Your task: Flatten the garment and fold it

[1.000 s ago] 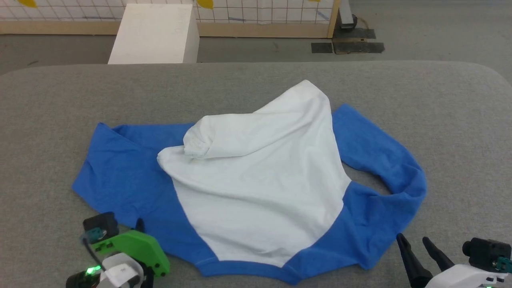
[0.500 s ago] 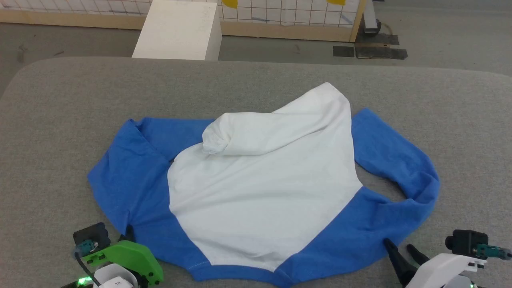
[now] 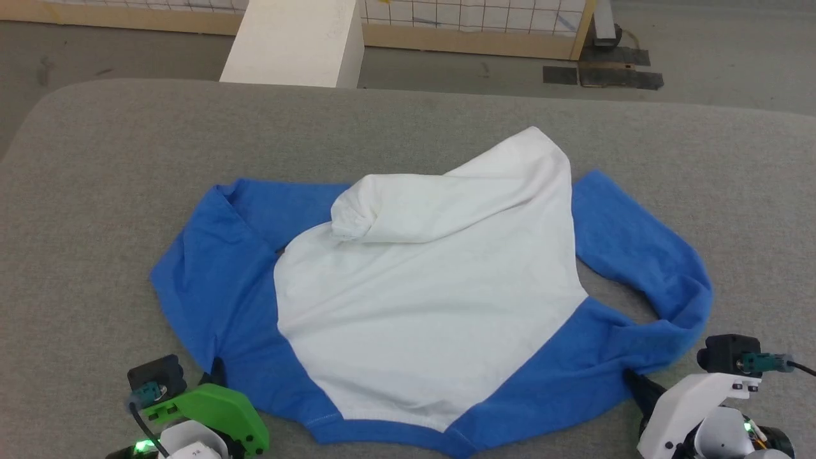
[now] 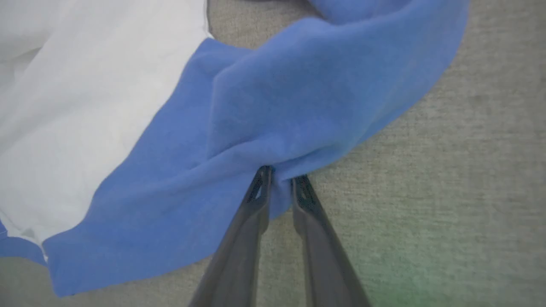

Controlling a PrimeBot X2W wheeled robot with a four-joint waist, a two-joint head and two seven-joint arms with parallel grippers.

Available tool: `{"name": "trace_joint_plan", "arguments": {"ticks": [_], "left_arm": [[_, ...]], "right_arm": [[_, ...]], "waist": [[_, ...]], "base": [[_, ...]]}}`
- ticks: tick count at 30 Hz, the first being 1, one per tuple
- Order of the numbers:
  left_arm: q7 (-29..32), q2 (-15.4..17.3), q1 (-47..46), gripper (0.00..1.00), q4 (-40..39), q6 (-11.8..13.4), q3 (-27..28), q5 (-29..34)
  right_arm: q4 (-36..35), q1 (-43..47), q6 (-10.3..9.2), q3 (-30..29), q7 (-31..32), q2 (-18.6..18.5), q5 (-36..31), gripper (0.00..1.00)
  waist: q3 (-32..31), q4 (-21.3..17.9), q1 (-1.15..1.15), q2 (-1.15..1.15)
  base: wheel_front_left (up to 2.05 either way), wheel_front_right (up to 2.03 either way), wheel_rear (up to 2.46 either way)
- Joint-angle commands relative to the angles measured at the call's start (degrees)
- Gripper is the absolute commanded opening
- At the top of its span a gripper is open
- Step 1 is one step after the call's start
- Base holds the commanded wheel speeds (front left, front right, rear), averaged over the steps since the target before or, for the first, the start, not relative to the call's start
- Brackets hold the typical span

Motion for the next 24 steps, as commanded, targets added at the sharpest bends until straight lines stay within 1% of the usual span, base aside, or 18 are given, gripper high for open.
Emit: {"name": "trace_joint_plan", "arguments": {"ticks": [1, 4, 9, 11, 14, 17, 19, 21, 24], "left_arm": [[-0.5, 0.1, 0.1, 0.0, -0.2, -0.3, -0.1, -0.6], [-1.6, 0.3, 0.4, 0.0, -1.2, -0.7, -0.1, -0.9], [-3.1, 0.7, 0.7, 0.0, -4.7, -1.6, 0.4, -1.7], [-3.4, 0.6, 0.5, 0.0, -7.2, -2.6, 0.8, -3.1], [-2.9, 0.8, -0.4, 0.0, -11.8, -5.1, 1.4, -6.1], [-0.8, 1.1, -2.1, 0.0, -17.7, -7.5, 1.5, -9.1], [1.2, 1.8, -3.7, 0.0, -21.5, -8.6, 1.3, -10.6], [4.0, 2.5, -6.1, 0.0, -24.8, -9.2, 1.0, -12.2], [8.5, 3.4, -10.8, 0.0, -28.6, -9.4, 0.8, -14.5]], "right_arm": [[0.3, 1.3, -0.05, 0.9, -0.2, 1.0, 0.7, 0.0], [-2.6, 2.7, -0.05, 1.2, -2.1, 1.0, 2.4, 0.0], [-8.8, 4.7, -0.05, 0.2, -3.6, 1.0, 2.8, 0.0], [-11.8, 5.3, -0.05, -0.8, -3.6, 1.0, 3.0, 0.0], [-16.7, 5.8, -0.05, -2.7, -2.8, 1.0, 2.8, 0.0], [-22.6, 5.2, -0.05, -4.3, -0.9, 1.0, 1.6, 0.0], [-26.6, 3.7, -0.05, -4.9, 1.1, 1.0, 0.7, 0.0], [-30.1, 1.3, -0.05, -4.9, 3.9, 1.0, -0.5, 0.0], [-33.8, -4.1, -0.05, -4.4, 8.4, 0.7, -3.4, 0.0]], "waist": [[-0.5, 0.1, 0.0, 0.0], [-1.5, -0.2, 0.0, 0.0], [-3.2, -1.3, 0.0, 0.0], [-3.9, -1.7, 0.0, 0.0], [-4.5, -2.1, 0.0, 0.0], [-4.9, -2.5, 0.0, 0.0], [-4.8, -2.9, 0.0, 0.0], [-4.6, -3.2, 0.0, 0.0], [-3.4, -3.6, 0.0, 0.0]], "base": [[0.0, 0.0, 0.0], [0.0, 0.0, 0.0], [0.0, 0.0, 0.0], [0.0, 0.0, 0.0], [0.0, 0.0, 0.0], [0.0, 0.0, 0.0], [0.0, 0.0, 0.0], [0.0, 0.0, 0.0], [0.0, 0.0, 0.0]]}}
